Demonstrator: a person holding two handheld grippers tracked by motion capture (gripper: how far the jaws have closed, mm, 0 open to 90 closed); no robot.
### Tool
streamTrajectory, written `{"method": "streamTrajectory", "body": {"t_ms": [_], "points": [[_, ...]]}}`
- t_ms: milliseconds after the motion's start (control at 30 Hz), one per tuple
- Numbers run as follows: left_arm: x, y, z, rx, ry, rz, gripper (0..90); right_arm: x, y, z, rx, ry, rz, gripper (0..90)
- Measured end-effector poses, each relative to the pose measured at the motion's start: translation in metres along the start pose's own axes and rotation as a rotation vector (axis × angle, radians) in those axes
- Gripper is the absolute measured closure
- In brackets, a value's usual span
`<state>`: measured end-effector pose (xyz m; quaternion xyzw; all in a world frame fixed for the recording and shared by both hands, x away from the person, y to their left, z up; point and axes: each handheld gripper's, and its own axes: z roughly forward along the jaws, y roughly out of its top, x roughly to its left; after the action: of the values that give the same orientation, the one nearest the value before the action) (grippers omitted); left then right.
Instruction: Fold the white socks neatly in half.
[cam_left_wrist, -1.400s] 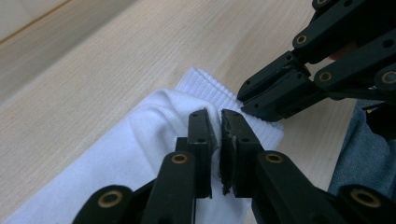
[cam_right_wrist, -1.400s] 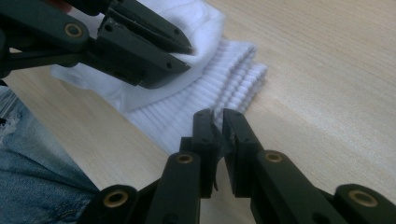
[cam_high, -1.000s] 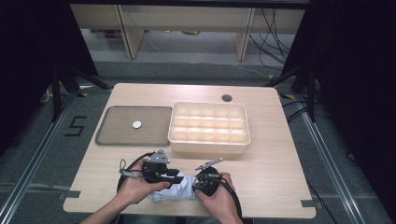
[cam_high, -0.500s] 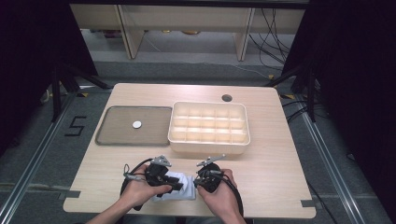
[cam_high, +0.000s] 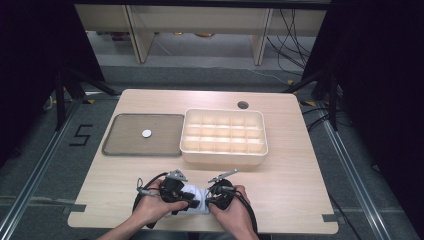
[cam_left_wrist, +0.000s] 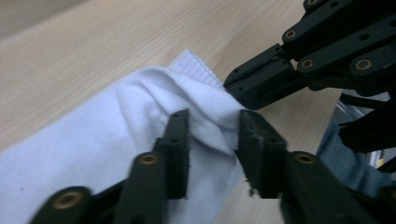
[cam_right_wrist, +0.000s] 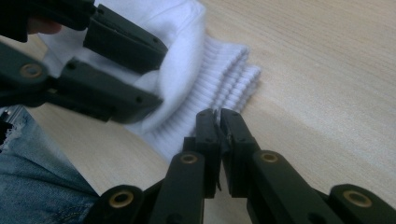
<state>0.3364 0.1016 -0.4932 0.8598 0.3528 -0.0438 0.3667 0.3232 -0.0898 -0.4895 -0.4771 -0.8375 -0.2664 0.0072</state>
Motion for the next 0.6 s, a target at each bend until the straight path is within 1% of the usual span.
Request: {"method": "streamTrajectory", "body": {"t_ms": [33, 67, 100, 133, 167, 200, 267, 300, 333, 400, 433, 500, 567, 600], "points": [[0.0, 0.0, 0.0016, -0.013, -0.011, 0.005, 74.8, -0.0016, 0.0, 0.0005, -0.011, 0.013, -0.019, 86.4], [0.0, 0.0004, 0.002, -0.009, -0.012, 0.011, 74.8, -0.0016, 0.0, 0.0005, -0.011, 0.013, -0.019, 86.4], [0.0002, 0.0001, 0.0035, -0.002, -0.011, 0.018, 81.9, -0.0013, 0.0, 0.0005, -0.01, 0.013, -0.013, 86.4], [0.0002, 0.0001, 0.0035, -0.002, -0.011, 0.018, 84.6, -0.0013, 0.0, 0.0005, -0.01, 0.013, -0.013, 86.4], [-0.0004, 0.0001, 0.0033, 0.012, -0.002, 0.014, 86.5, -0.0015, -0.0001, 0.0005, -0.01, 0.012, -0.015, 86.3], [-0.0002, -0.0003, 0.0044, -0.001, -0.017, 0.01, 87.3, -0.0015, -0.0002, 0.0007, -0.011, 0.014, -0.012, 86.3], [-0.0006, -0.0001, 0.0041, -0.002, -0.016, 0.012, 88.0, -0.002, -0.0004, 0.0008, -0.013, 0.014, -0.013, 86.2], [-0.0019, 0.0009, 0.0021, 0.005, -0.007, 0.022, 88.2, -0.0029, -0.0003, 0.0012, -0.008, 0.018, -0.008, 86.0], [-0.0019, 0.0009, 0.0021, 0.005, -0.007, 0.022, 88.2, -0.0029, -0.0003, 0.0012, -0.008, 0.018, -0.008, 86.0], [-0.0036, 0.0016, 0.0011, -0.003, -0.014, 0.032, 88.2, -0.0032, -0.0003, 0.0013, -0.01, 0.018, -0.009, 86.0], [-0.0056, 0.0025, 0.0007, -0.009, -0.024, 0.038, 88.1, -0.0023, -0.0004, 0.0011, -0.004, 0.017, 0.006, 86.0], [-0.0067, 0.0032, 0.0006, -0.013, -0.031, 0.043, 88.0, -0.002, -0.0003, 0.0011, -0.003, 0.02, 0.012, 86.0], [-0.0066, 0.003, 0.0019, -0.005, -0.024, 0.043, 87.3, -0.002, -0.0004, 0.0012, -0.002, 0.02, 0.013, 86.0], [-0.0049, 0.0024, 0.0038, -0.004, -0.026, 0.04, 86.8, -0.0023, -0.0004, 0.0012, -0.002, 0.019, 0.011, 85.9]]}}
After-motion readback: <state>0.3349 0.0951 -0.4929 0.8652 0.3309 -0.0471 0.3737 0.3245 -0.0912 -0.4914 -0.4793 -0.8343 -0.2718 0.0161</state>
